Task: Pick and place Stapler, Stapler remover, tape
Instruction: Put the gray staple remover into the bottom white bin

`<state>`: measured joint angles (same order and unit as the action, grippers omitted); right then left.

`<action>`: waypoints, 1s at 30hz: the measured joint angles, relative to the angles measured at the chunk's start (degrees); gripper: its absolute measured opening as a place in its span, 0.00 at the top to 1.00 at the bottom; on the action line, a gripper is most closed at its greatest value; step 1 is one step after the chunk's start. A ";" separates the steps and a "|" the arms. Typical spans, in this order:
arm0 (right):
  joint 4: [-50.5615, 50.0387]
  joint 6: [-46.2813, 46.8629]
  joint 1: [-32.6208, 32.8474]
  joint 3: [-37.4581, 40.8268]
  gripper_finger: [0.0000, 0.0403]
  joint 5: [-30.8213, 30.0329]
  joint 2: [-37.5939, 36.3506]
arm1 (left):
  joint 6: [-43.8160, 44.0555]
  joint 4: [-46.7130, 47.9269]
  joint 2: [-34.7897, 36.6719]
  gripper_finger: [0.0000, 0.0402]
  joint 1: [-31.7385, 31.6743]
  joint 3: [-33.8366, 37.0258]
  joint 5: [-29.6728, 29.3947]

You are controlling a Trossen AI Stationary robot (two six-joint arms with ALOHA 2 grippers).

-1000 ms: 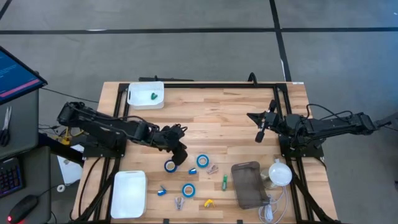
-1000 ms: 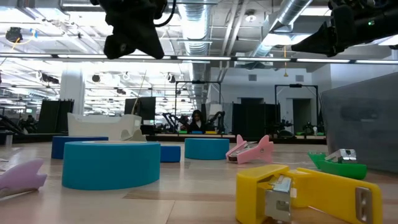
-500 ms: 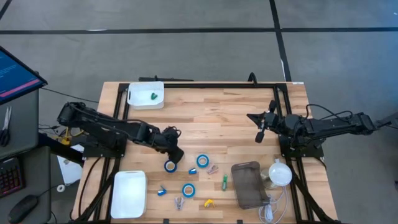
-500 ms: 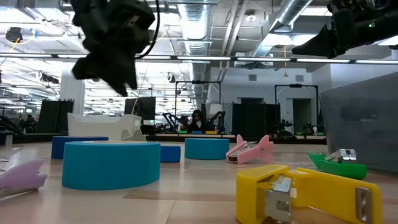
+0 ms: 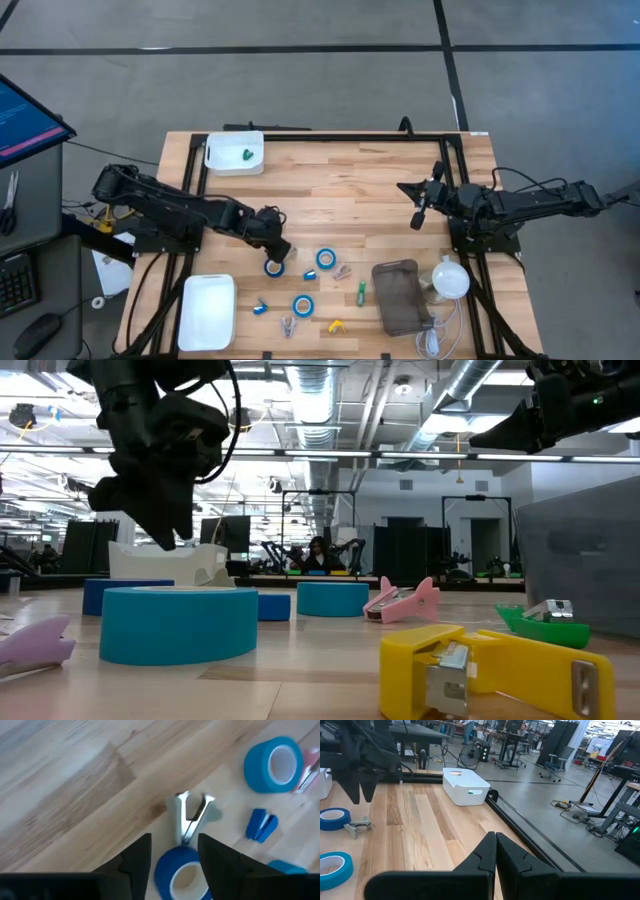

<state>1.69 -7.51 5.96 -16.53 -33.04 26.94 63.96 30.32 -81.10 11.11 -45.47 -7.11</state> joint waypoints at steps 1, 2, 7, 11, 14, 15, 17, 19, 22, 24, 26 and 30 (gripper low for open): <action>0.01 0.01 0.00 -0.02 1.00 0.00 0.01 | 0.02 -1.58 0.00 0.60 0.00 0.56 -0.23; 0.01 0.01 0.00 0.00 1.00 0.00 0.00 | 0.04 -3.32 0.00 0.59 0.00 1.09 -0.44; 0.01 0.02 0.00 0.00 1.00 0.00 0.02 | 0.05 -6.84 -0.81 0.56 0.00 2.72 -0.78; 0.01 0.00 0.00 -0.02 1.00 0.00 0.02 | 1.16 -7.86 -3.48 0.56 -0.02 2.99 -0.79; 0.03 0.01 0.01 0.00 1.00 0.00 0.02 | 1.29 -11.39 -6.51 0.57 0.00 2.98 -0.71; 0.03 0.02 0.00 -0.02 1.00 0.00 0.02 | 1.29 -12.76 -7.57 0.57 -0.04 2.97 -0.42; 0.04 0.00 0.00 0.00 1.00 0.00 0.00 | 1.30 -14.35 -9.58 0.57 -0.26 2.97 0.05; 0.03 0.02 0.00 0.00 1.00 0.00 0.00 | 1.33 -16.02 -11.14 0.57 -0.48 2.93 0.94; 0.03 0.00 0.02 -0.01 1.00 0.00 0.01 | 1.31 -16.78 -12.59 0.57 -0.66 2.73 1.55; 0.03 0.00 0.00 0.00 1.00 -0.01 0.00 | 1.30 -16.85 -13.02 0.57 -0.66 2.73 1.38; 0.03 0.00 0.00 0.00 1.00 -0.01 0.00 | 1.30 -17.08 -12.84 0.57 -0.64 2.73 0.74; 0.02 -0.01 0.00 -0.01 1.00 -0.01 0.00 | 1.00 -17.44 -12.00 0.62 -0.61 2.99 -1.22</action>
<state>1.70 -7.52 5.96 -16.54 -33.05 26.94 64.97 12.89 -93.10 10.50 -42.48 -8.34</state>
